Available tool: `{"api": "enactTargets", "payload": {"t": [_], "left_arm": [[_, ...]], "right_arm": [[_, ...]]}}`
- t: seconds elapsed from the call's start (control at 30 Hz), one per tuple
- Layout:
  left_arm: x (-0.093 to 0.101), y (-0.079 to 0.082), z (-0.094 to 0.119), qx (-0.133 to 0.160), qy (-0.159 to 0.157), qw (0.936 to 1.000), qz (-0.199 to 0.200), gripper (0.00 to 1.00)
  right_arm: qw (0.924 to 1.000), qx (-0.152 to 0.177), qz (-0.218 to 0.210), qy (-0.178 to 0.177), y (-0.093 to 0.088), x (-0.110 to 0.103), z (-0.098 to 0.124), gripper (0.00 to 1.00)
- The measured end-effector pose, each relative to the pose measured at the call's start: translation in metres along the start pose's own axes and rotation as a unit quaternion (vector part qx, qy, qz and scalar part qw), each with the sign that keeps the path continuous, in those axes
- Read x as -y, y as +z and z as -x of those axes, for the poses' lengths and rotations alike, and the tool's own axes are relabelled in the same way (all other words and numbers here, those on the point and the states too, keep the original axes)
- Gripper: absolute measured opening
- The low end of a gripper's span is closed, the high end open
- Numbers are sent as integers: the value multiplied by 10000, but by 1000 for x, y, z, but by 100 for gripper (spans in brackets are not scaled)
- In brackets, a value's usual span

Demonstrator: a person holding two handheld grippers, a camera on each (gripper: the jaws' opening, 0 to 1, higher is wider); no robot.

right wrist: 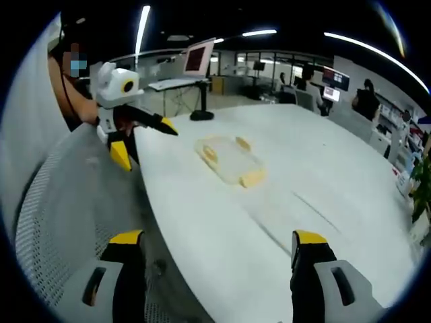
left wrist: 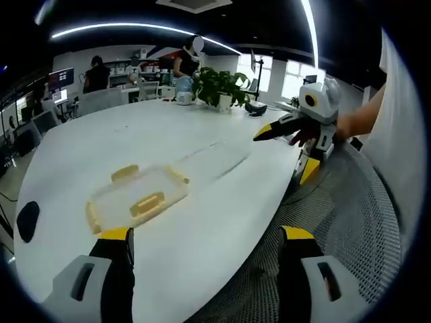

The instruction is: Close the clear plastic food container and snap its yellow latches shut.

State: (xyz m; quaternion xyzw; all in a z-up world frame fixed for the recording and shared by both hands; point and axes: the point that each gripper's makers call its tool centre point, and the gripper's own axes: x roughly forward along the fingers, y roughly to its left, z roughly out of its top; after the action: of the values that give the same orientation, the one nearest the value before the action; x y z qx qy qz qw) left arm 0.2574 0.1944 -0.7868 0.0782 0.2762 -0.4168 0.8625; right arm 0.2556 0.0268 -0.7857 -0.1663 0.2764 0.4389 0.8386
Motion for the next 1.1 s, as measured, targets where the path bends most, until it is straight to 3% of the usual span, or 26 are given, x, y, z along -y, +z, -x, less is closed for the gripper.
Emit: {"api": "enactTargets", "payload": {"t": [0.53,0.83,1.1], "left_arm": [[0,-2,0,-47,-7,10000,-29,90],[4,-1,0,-94,-67,9995,-296,91],[1,0,0,-175,-79,9985,-521,90]], "right_arm": [[10000,21,-63,-19,2,1,0,90],[9998,-116,140,100,2,-4,-3,87],[9995,-109,260,145,14,-3,-11,86]]}}
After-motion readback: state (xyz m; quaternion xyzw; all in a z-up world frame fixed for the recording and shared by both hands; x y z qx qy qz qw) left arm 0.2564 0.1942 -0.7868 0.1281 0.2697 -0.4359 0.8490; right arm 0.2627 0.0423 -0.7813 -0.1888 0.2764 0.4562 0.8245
